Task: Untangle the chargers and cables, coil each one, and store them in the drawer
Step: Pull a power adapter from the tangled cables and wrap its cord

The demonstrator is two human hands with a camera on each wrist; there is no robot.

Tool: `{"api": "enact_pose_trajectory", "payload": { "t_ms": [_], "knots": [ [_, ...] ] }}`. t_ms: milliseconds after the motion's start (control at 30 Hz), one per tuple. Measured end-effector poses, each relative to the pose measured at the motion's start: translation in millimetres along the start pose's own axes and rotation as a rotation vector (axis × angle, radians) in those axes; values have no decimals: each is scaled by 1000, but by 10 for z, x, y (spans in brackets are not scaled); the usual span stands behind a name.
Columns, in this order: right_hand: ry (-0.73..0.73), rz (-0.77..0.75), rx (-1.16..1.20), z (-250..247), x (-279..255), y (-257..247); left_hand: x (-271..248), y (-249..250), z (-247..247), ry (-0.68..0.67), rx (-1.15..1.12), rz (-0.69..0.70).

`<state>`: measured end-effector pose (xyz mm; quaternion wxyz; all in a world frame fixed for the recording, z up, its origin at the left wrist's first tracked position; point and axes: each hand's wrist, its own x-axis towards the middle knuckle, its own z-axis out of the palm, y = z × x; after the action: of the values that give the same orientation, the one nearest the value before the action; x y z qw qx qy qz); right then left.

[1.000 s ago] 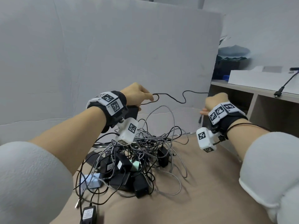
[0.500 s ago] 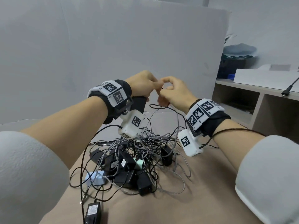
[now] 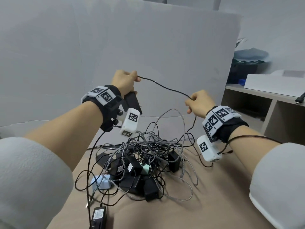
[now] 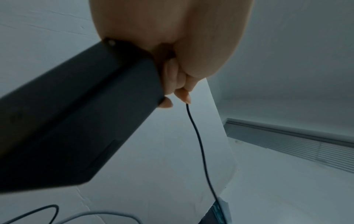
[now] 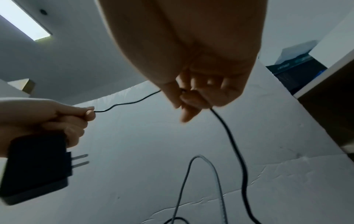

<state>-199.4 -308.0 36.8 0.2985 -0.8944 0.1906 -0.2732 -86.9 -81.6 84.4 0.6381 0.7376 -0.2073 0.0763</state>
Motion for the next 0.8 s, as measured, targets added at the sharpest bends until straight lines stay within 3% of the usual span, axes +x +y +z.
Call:
{"api": "enact_pose_trajectory", "payload": {
  "t_ms": [100,267,500,700,800],
  "knots": [
    [212,61,-97,-92,12,-17,-49,-72,26,-115,-8,-60],
    [-11,98,-264,-91,-79,-217,-179,-56,158,-327,-72,-93],
    [-79,-319,-166,106,-245,-688,-301,-92,305,-544,-59,-89],
    [-1,-396,-151,162,-198,-728,-320,-178,187,-563,-148,-129],
    [36,-454,-57,172,-200,-771,-329,-283,163,-682,-187,-145]
  ]
}}
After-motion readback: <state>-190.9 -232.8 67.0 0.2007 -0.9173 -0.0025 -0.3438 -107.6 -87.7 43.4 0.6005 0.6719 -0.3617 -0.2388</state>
